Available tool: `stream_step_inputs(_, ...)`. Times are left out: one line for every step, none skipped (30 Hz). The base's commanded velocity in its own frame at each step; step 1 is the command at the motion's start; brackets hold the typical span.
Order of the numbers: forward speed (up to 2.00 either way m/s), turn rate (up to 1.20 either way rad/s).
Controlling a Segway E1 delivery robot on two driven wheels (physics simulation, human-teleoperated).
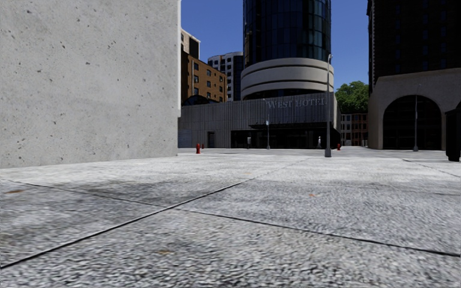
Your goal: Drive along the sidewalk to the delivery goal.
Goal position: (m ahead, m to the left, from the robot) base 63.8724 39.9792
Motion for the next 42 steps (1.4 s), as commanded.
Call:
stream_step_inputs(2.00,0.00)
stream_step_inputs(2.00,0.00)
stream_step_inputs(2.00,0.00)
stream_step_inputs(2.00,0.00)
stream_step_inputs(2.00,0.00)
stream_step_inputs(2.00,0.00)
stream_step_inputs(2.00,0.00)
stream_step_inputs(2.00,0.00)
stream_step_inputs(2.00,0.00)
stream_step_inputs(2.00,0.00)
stream_step_inputs(2.00,0.00)
stream_step_inputs(2.00,0.00)
stream_step_inputs(2.00,0.00)
stream_step_inputs(2.00,0.00)
stream_step_inputs(2.00,0.00)
stream_step_inputs(2.00,0.00)
stream_step_inputs(2.00,0.00)
stream_step_inputs(2.00,0.00)
stream_step_inputs(2.00,0.00)
stream_step_inputs(2.00,0.00)
stream_step_inputs(2.00,0.00)
stream_step_inputs(2.00,0.00)
stream_step_inputs(2.00,0.00)
stream_step_inputs(2.00,0.00)
stream_step_inputs(2.00,0.00)
stream_step_inputs(2.00,0.00)
stream_step_inputs(2.00,0.00)
stream_step_inputs(2.00,0.00)
stream_step_inputs(2.00,0.00)
stream_step_inputs(2.00,0.00)
stream_step_inputs(2.00,0.00)
stream_step_inputs(2.00,0.00)
stream_step_inputs(2.00,0.00)
stream_step_inputs(2.00,0.00)
stream_step_inputs(2.00,0.00)
stream_step_inputs(2.00,0.00)
stream_step_inputs(2.00,0.00)
stream_step_inputs(2.00,0.00)
stream_step_inputs(2.00,0.00)
stream_step_inputs(2.00,0.00)
stream_step_inputs(2.00,0.00)
stream_step_inputs(2.00,0.00)
